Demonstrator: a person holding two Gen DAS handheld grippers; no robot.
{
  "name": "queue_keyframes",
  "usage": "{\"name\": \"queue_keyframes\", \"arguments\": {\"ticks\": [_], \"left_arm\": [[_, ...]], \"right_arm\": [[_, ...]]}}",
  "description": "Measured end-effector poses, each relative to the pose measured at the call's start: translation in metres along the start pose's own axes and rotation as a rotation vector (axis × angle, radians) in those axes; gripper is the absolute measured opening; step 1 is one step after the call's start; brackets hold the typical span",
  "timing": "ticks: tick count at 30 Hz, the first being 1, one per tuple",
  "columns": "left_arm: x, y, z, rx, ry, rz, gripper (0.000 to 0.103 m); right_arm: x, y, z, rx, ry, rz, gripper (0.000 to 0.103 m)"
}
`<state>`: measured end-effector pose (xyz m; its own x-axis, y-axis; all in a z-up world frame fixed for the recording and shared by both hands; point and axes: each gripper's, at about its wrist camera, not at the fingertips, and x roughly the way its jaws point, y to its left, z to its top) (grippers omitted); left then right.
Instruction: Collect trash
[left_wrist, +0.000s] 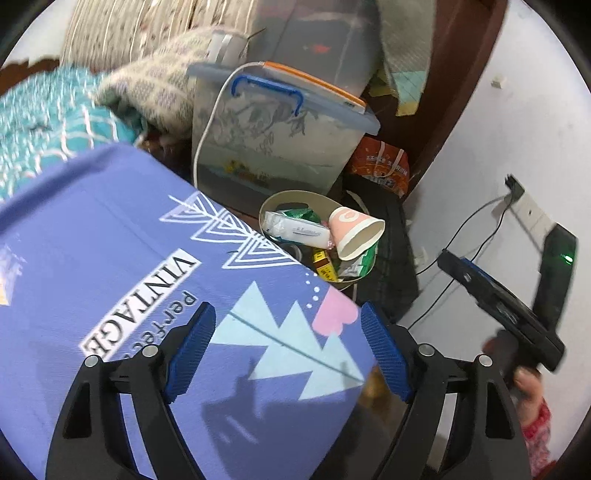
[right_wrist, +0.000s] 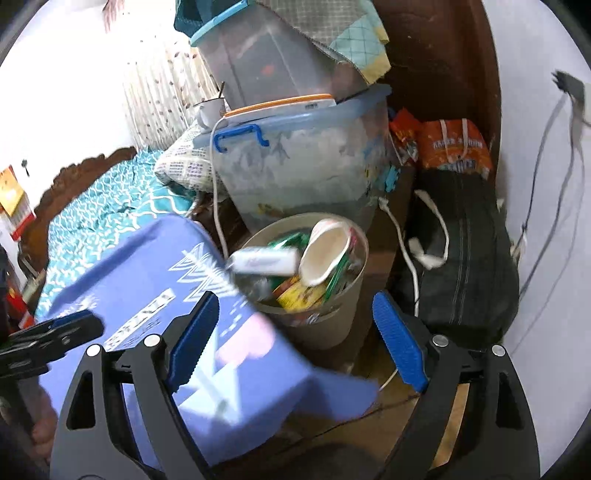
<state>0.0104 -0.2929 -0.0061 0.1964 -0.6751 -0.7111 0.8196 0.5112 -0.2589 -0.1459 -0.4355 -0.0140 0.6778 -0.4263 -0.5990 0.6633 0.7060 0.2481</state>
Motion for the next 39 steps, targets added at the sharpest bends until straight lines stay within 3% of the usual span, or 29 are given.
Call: {"name": "queue_keyframes", "arguments": {"ticks": [6,11,17,22,39], "left_arm": [[-0.026,-0.003,-0.017,0.061,-0.056,0.089,0.084],[-0.05,0.001,-0.03,0.085,-0.106,0.17,0.094],[-0.073,0.008,-0.043,0.101,-0.14,0.263,0.094],[-0.082,0.014,-0.05,0.095,-0.136,0.285,0.094],[-0.08,0.008,-0.049,0.085,-0.131,0.406,0.094]], "right_arm": [[-0.012,0.029,-0.043,0.069,0.002,0.04,0.089],[-0.021,0.053,-0.051,0.088,0.01,0.064,0.097],[-0.028,0.067,-0.059,0.13,0.017,0.105,0.098],[-0.034,0.063,-0.067,0.181,0.027,0.113,0.1],[-0.04,0.064,-0.065,0.179,0.028,0.139,0.1]]}}
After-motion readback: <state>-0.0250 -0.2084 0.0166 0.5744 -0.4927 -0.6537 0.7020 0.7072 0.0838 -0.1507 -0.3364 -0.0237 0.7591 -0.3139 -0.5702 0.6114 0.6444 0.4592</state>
